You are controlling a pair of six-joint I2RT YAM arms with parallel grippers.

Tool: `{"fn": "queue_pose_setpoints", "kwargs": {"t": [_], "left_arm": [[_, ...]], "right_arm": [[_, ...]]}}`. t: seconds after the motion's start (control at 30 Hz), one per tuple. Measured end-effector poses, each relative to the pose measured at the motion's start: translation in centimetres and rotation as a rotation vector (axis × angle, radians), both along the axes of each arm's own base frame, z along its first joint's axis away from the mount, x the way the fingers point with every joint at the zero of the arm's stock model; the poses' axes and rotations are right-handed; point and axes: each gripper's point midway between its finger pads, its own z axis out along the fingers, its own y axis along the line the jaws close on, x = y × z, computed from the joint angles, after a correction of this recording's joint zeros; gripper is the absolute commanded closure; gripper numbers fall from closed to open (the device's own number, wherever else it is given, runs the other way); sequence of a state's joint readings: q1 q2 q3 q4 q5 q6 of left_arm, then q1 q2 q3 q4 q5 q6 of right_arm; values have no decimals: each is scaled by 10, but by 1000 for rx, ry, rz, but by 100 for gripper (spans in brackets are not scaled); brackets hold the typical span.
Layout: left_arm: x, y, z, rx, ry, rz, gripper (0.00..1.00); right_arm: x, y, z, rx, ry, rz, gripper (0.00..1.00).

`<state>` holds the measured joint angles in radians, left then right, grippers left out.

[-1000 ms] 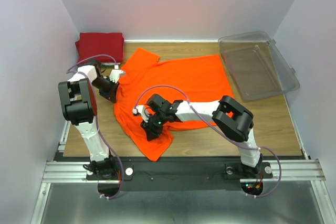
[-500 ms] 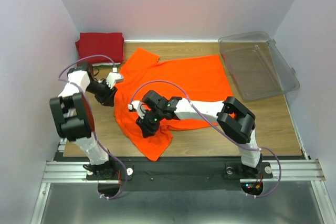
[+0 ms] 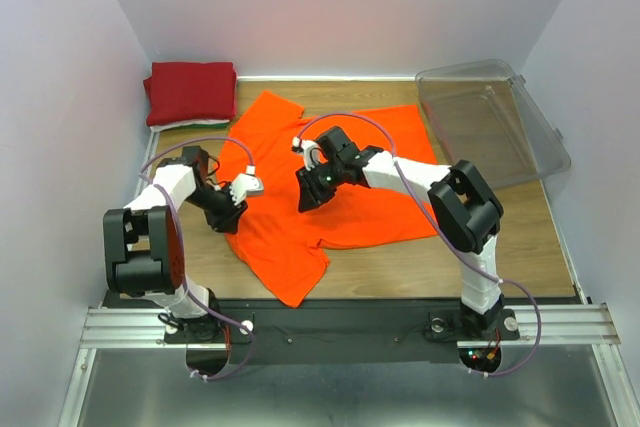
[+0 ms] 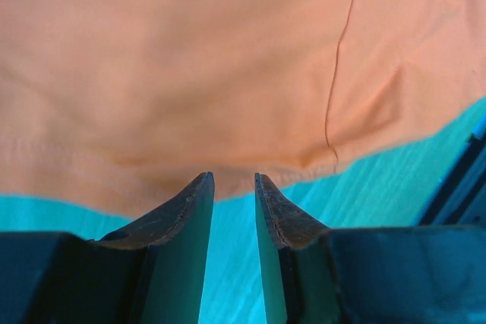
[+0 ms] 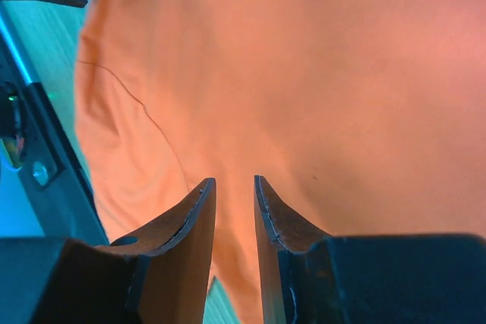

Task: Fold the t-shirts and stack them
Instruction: Move the tshirt to the center of the board

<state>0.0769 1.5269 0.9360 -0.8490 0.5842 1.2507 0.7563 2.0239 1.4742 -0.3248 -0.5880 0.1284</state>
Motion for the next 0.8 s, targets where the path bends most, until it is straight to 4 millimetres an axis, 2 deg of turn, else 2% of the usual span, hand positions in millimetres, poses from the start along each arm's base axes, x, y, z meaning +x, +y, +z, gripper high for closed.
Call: {"fn": "queue_pose_setpoints", "kwargs": {"t": [0.13,0.23,0.27,0.33,0.43,0.47,0.6,0.7,0.8], "left_arm": [[2,-8,-9,37,-27,-50,71],[-8,-1,-21,92,-4,-68,72],[-12,3,-25,110,4,-71,72],[-19,9,-28,134,2,-83,72],[-28,19,-30,181,-32,-98,65],[-30,21,-30,188,-41,-98,61],[-31,31,-31,204,-64,-84,57],[-28,39,-30,206,-76,-67,55],[-24,49,-28,215,-69,-59,52]], "right_arm": [[-3,-7,-14,-33,17,-13,68],[-6,-9,-32,-69,36,-16,68],[-7,-11,-46,-94,52,-21,69],[-7,-14,-54,-98,78,-34,69],[-2,-15,-54,-94,81,-53,69],[-1,-16,-54,-93,83,-55,69],[-1,-14,-55,-80,85,-61,69],[-4,-12,-54,-56,96,-43,58],[-18,-11,-47,-17,129,16,46]]}}
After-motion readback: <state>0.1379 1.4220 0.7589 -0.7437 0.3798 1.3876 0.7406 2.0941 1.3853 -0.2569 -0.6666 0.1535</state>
